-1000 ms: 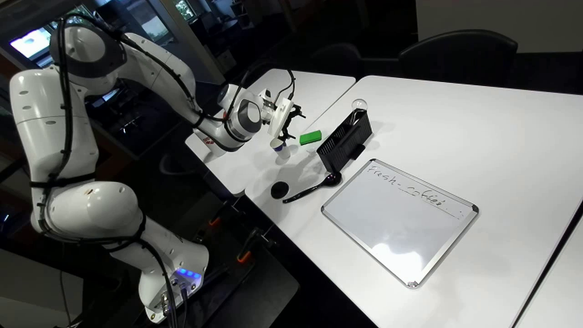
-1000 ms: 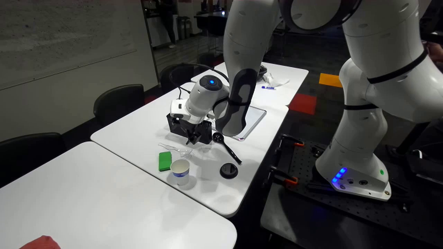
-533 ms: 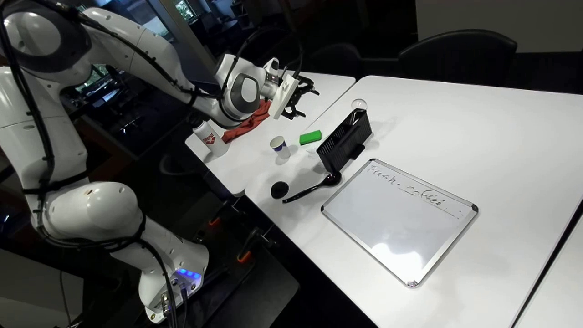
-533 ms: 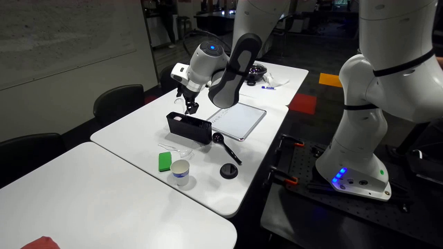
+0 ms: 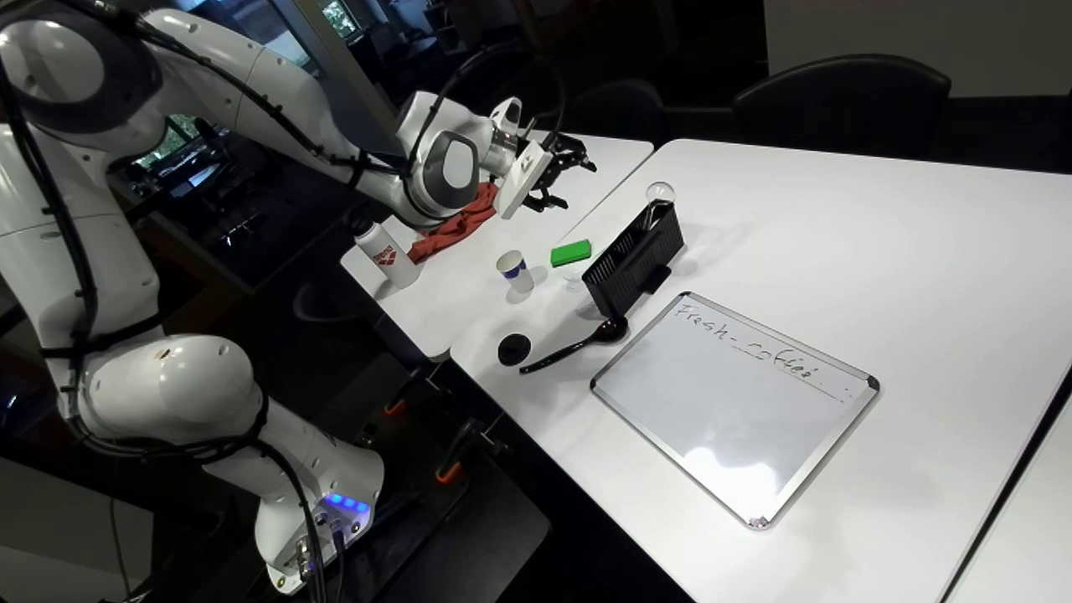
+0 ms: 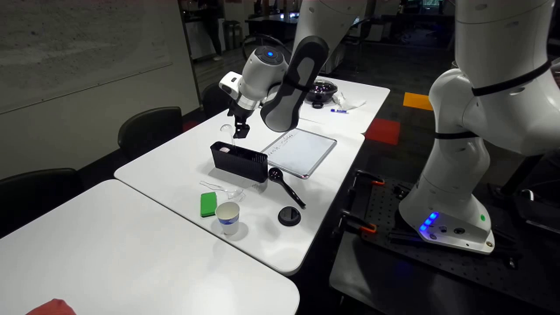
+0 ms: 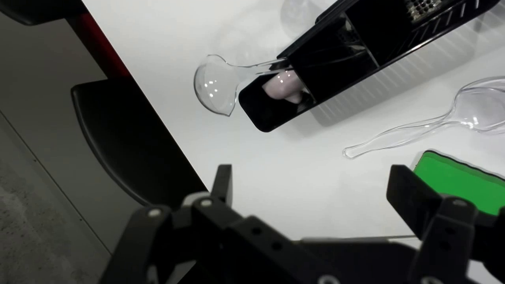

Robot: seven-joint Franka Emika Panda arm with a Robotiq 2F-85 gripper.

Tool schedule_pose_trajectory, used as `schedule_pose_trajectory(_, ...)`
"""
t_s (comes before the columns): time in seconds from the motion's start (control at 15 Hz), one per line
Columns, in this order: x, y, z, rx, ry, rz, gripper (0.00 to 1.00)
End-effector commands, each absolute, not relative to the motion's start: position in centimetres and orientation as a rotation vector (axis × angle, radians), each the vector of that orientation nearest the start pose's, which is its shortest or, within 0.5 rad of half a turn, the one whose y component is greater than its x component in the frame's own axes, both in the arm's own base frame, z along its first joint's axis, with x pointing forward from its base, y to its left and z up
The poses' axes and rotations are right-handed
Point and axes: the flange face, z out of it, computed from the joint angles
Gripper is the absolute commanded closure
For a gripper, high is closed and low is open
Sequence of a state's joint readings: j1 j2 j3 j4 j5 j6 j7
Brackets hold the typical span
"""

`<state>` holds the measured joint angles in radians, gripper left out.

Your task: Remove the spoon and ladle from the rack, put them on the table, and then move the rack to the right

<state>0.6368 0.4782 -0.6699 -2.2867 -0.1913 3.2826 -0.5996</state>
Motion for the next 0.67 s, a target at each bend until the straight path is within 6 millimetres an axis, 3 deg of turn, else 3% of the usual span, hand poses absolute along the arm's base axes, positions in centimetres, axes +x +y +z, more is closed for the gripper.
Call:
schedule_pose_trajectory(0.0, 57.4, 0.9, 24.9, -3.141, -1.541, -0.839, 0.00)
schedule_pose_trajectory(0.13, 57.4, 0.9, 24.9, -3.141, -1.541, -0.839, 0.00)
schedule_pose_trajectory(0.2, 57.8, 0.4, 25.2, -3.179, -1.383, -0.938, 0.00)
schedule_pose_trajectory(0.53, 57.5, -2.0, 25.1, -3.171, -0.973, -1.261, 0.00)
schedule_pose_trajectory(0.6, 59.3, -2.0, 27.0, -3.165, -0.878, -1.260, 0.00)
